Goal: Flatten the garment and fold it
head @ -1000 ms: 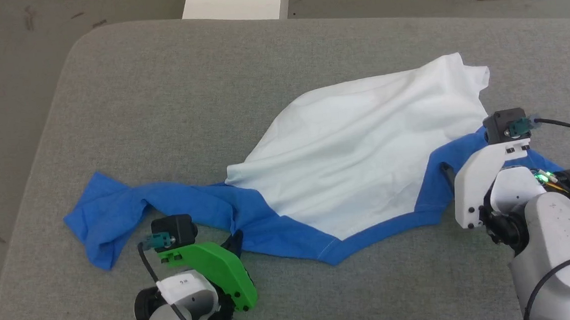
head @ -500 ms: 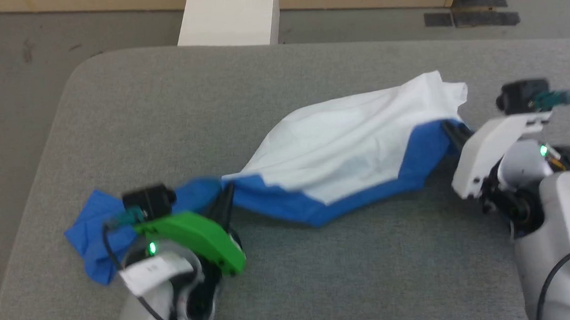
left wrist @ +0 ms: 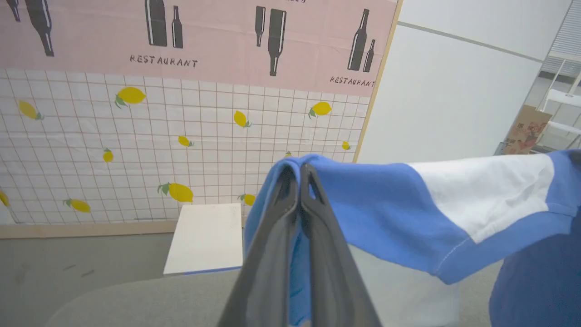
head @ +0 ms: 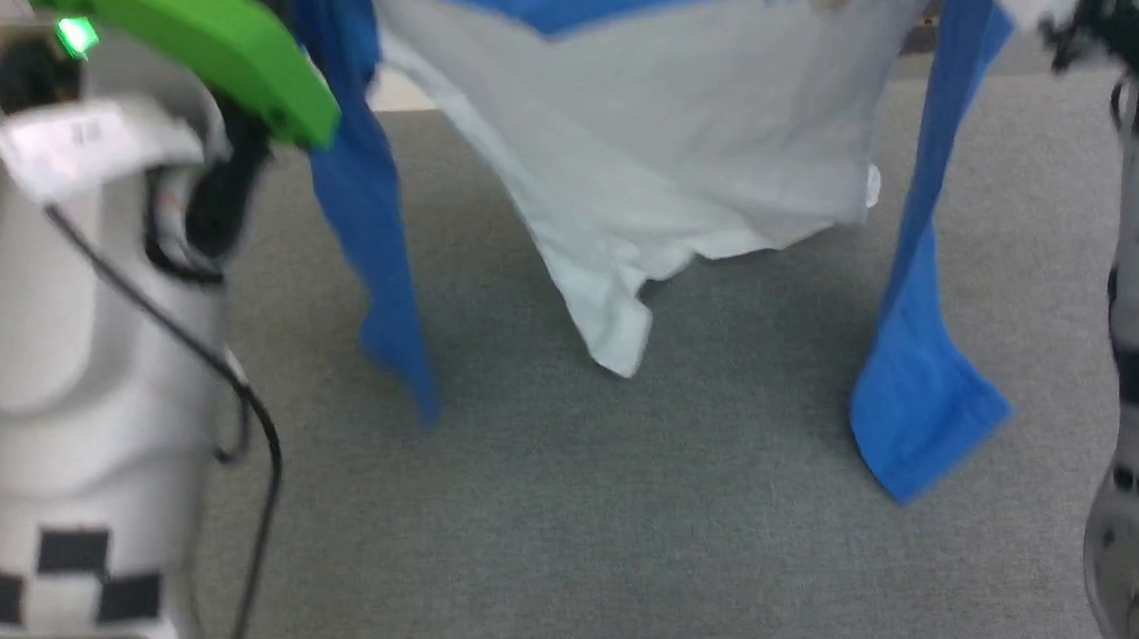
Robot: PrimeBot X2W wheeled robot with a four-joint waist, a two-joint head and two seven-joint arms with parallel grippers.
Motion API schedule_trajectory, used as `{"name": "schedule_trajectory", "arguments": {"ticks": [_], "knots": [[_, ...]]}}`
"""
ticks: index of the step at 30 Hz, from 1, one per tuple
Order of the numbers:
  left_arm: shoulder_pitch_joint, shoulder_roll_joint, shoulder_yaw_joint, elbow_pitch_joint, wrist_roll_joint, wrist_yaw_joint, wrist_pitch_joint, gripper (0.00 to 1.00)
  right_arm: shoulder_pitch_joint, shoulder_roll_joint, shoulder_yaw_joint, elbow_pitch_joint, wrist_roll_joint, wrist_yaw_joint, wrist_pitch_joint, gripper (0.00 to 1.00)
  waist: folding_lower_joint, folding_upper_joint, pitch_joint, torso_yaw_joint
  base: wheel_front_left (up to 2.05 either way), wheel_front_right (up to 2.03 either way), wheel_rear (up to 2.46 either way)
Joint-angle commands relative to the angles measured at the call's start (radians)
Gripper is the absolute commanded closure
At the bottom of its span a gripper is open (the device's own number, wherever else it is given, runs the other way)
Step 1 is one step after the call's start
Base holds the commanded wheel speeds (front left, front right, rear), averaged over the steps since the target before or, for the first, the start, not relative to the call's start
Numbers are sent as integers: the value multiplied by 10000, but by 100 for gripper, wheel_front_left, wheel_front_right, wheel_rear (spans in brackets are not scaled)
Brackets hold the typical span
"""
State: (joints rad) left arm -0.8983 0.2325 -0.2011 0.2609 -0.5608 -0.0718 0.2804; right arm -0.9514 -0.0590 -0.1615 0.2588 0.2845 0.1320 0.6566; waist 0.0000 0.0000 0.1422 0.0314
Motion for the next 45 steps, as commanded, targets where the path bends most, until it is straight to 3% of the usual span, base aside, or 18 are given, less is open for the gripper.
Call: {"name": "schedule_trajectory", "arguments": {"ticks": [1, 8, 15, 20, 25, 33, 39, 45], "knots": [[-804, 245, -109, 437, 439, -91, -103, 100, -688, 26, -88, 319, -323, -13, 27, 100, 0, 0, 642, -264, 0, 0, 0], [-4004, 840, -368, 2057, 1542, -151, -749, 100, -3793, 81, -475, 2023, -1369, -13, -904, 100, 0, 0, 2163, -796, 0, 0, 0], [-6403, 998, -159, 2920, 2119, 165, -2295, 100, -6333, 85, -803, 3777, -1227, -13, -3454, 100, 0, 0, 3555, -1147, 0, 0, 0], [-6992, 928, 112, 3415, 2062, 295, -3476, 100, -7080, 86, -724, 4737, -1306, -13, -4789, 100, 0, 0, 4019, -1129, 0, 0, 0], [-6811, 892, 284, 4015, 1730, 91, -4068, 100, -7189, 86, -445, 5525, -1274, -13, -5356, 100, 0, 0, 4328, -937, 0, 0, 0], [-5054, 616, 308, 5082, 984, -327, -4549, 100, -5309, 86, 606, 5652, -911, -13, -5890, 100, 0, 0, 3673, -385, 0, 0, 0], [-2713, 60, -224, 5423, 565, -527, -4915, 100, -1952, -195, 1142, 4450, 207, -13, -6439, 100, 0, 0, 2035, 75, 0, 0, 0], [433, -448, -509, 5204, -98, -570, -5092, 100, 2089, -558, 1401, 3086, 1207, -13, -6057, 100, 0, 0, 475, 282, 0, 0, 0]]}}
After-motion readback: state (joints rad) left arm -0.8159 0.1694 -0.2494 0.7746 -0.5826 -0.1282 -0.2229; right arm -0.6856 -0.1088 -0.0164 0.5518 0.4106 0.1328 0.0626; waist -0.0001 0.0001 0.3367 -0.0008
